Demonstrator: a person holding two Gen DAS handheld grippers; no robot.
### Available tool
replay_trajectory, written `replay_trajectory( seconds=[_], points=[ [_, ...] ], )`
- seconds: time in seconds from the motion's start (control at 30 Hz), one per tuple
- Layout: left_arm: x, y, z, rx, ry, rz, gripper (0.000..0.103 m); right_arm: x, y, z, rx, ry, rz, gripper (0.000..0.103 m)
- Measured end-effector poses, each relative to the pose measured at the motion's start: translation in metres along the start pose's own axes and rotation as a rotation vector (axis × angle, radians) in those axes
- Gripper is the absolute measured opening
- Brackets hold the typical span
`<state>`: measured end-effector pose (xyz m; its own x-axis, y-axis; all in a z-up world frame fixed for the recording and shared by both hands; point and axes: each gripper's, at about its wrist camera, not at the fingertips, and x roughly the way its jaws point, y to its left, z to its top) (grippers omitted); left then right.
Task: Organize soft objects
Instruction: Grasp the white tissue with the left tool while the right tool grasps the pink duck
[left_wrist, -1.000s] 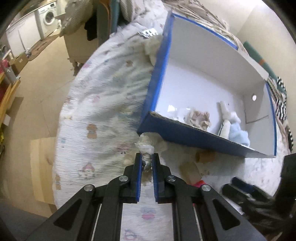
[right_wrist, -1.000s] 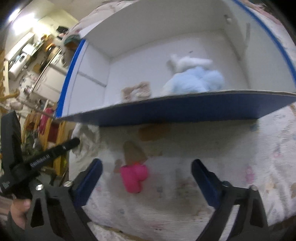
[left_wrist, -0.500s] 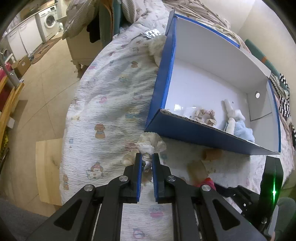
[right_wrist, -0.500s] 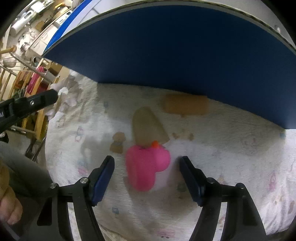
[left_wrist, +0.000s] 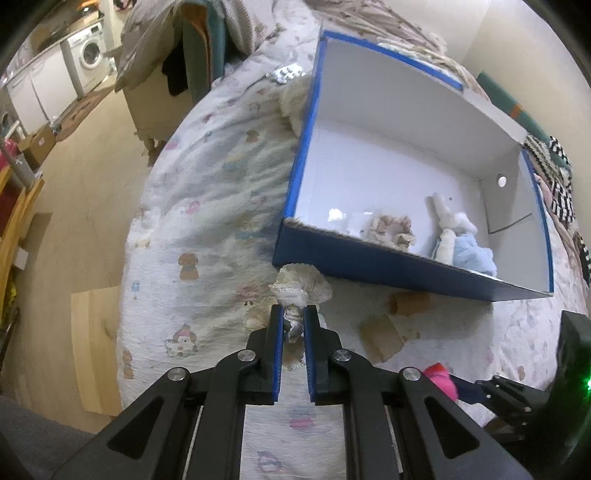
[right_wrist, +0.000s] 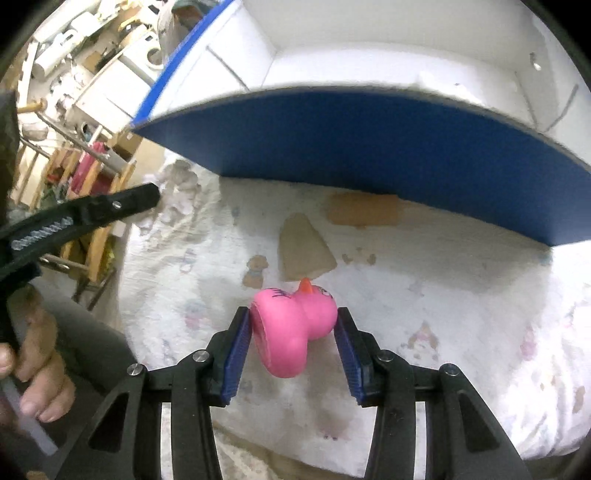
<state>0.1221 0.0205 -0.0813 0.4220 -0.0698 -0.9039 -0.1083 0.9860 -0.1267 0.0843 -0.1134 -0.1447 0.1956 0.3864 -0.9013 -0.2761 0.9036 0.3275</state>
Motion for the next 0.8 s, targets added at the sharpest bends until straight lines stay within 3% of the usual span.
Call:
replay_trajectory(
  seconds=[0.2, 0.43, 0.8],
  points=[
    [-0.031, -0.008, 0.005, 0.039, -0.096, 0.000, 0.010, -0.036, -0.007, -0.007, 0.042, -0.060, 0.046, 0.048],
    [-0.061, -0.009, 0.027, 0.038, -0.140, -0.030, 0.010, -0.090, -0.013, -0.002, 0.059, -0.155, 0.069, 0.048],
    [-0.070, -0.039, 0.068, 0.138, -0.203, -0.006, 0.010, -0.148, -0.033, 0.034, 0.069, -0.276, 0.021, 0.048]
  ],
)
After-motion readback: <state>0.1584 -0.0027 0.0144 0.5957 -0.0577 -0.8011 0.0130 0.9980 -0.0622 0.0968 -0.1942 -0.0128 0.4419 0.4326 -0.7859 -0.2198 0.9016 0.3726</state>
